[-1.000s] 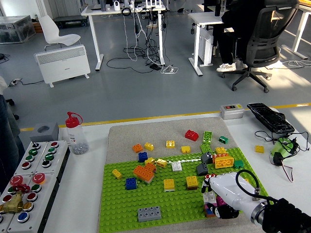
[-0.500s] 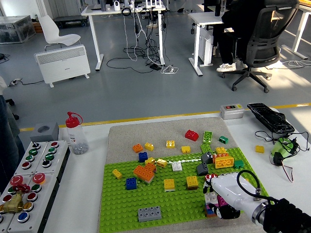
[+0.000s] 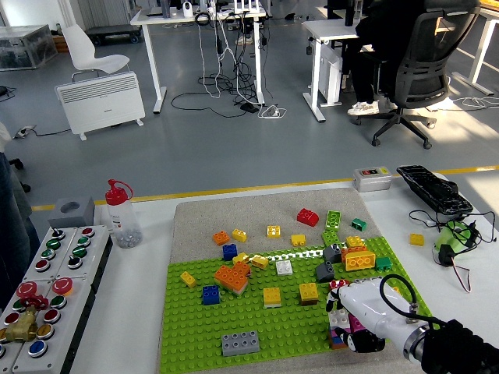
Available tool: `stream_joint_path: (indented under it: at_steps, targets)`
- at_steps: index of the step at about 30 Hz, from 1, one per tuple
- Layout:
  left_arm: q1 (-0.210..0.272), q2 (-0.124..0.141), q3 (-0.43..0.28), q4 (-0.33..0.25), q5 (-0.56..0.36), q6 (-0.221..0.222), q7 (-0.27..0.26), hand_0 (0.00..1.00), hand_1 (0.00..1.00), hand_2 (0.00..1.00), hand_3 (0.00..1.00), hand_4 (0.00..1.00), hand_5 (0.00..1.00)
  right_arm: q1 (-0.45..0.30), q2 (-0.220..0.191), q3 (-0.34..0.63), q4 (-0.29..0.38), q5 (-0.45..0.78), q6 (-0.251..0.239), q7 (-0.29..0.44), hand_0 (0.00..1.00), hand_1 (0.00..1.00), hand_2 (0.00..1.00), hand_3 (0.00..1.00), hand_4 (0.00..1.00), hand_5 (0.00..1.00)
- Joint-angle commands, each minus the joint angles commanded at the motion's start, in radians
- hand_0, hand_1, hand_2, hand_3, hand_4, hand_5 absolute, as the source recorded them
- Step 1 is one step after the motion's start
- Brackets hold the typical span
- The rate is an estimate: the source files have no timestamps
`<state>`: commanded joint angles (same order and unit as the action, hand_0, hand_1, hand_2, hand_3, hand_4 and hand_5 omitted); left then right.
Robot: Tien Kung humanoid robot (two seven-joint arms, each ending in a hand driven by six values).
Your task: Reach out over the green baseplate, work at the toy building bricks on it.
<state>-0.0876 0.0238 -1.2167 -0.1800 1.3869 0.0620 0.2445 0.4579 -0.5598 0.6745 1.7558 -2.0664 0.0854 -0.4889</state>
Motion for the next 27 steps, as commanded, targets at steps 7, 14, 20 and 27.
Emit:
stream_joint_path:
  at_steps: [7,14,20,27]
  targets:
    - [0.0,0.0,-0.001,0.0,0.002,0.0,0.0,0.684,0.694,0.682,0.617,0.352,0.998,-0.002,-0.003,0.002,0.006,-0.004,0.006,-0.006,0.132,0.325,0.548,0.53,0.507,0.11]
    - [0.0,0.0,-0.001,0.0,0.003,0.001,0.0,0.684,0.695,0.682,0.618,0.351,0.998,-0.004,-0.005,0.0,0.01,-0.006,0.008,-0.007,0.133,0.326,0.548,0.53,0.506,0.111]
    - [0.0,0.0,-0.002,0.0,0.004,0.001,0.0,0.684,0.694,0.682,0.617,0.351,0.998,-0.006,-0.008,-0.001,0.01,-0.007,0.011,-0.008,0.134,0.328,0.549,0.531,0.506,0.109]
    - [0.0,0.0,-0.003,0.0,0.008,0.001,0.001,0.684,0.694,0.682,0.617,0.351,0.998,-0.007,-0.008,-0.006,0.01,-0.008,0.014,-0.01,0.136,0.328,0.549,0.531,0.504,0.108]
